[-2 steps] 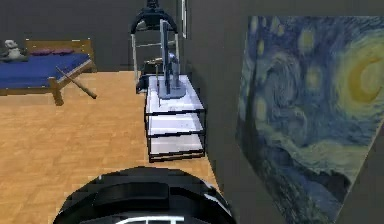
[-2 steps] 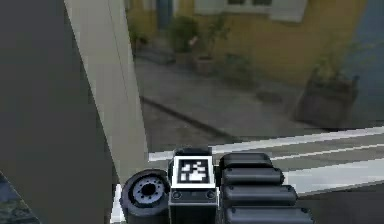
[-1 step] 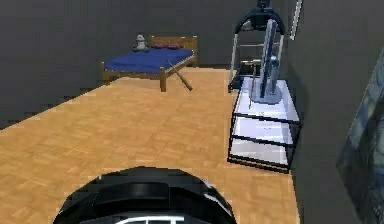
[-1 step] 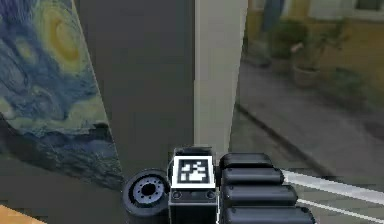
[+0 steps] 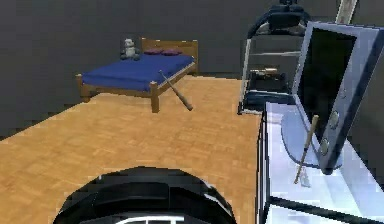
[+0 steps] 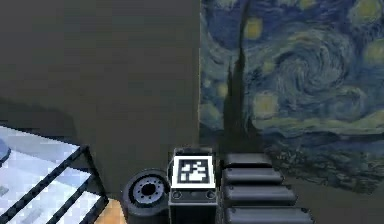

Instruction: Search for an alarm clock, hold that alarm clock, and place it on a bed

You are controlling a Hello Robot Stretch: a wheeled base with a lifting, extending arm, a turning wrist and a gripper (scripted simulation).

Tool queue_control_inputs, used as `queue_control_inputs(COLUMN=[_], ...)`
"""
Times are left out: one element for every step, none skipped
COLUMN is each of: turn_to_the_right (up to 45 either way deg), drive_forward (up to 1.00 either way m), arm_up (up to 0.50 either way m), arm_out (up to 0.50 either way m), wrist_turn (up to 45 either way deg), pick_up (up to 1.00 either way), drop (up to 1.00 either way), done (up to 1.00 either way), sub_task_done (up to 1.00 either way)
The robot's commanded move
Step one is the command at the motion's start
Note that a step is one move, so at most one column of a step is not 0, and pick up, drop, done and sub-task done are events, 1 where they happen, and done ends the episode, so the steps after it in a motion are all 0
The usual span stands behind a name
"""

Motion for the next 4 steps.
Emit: queue_control_inputs(turn_to_the_right=[-6.0, 0.0, 9.0, 0.0], drive_forward=[0.00, 0.65, 0.00, 1.00], arm_up=[0.00, 0.00, 0.00, 0.00], arm_out=[0.00, 0.00, 0.00, 0.00], wrist_turn=[0.0, 0.0, 0.0, 0.0], pick_up=[0.00, 0.00, 0.00, 0.00], drop=[0.00, 0.00, 0.00, 0.00], done=[0.00, 0.00, 0.00, 0.00], sub_task_done=[0.00, 0.00, 0.00, 0.00])
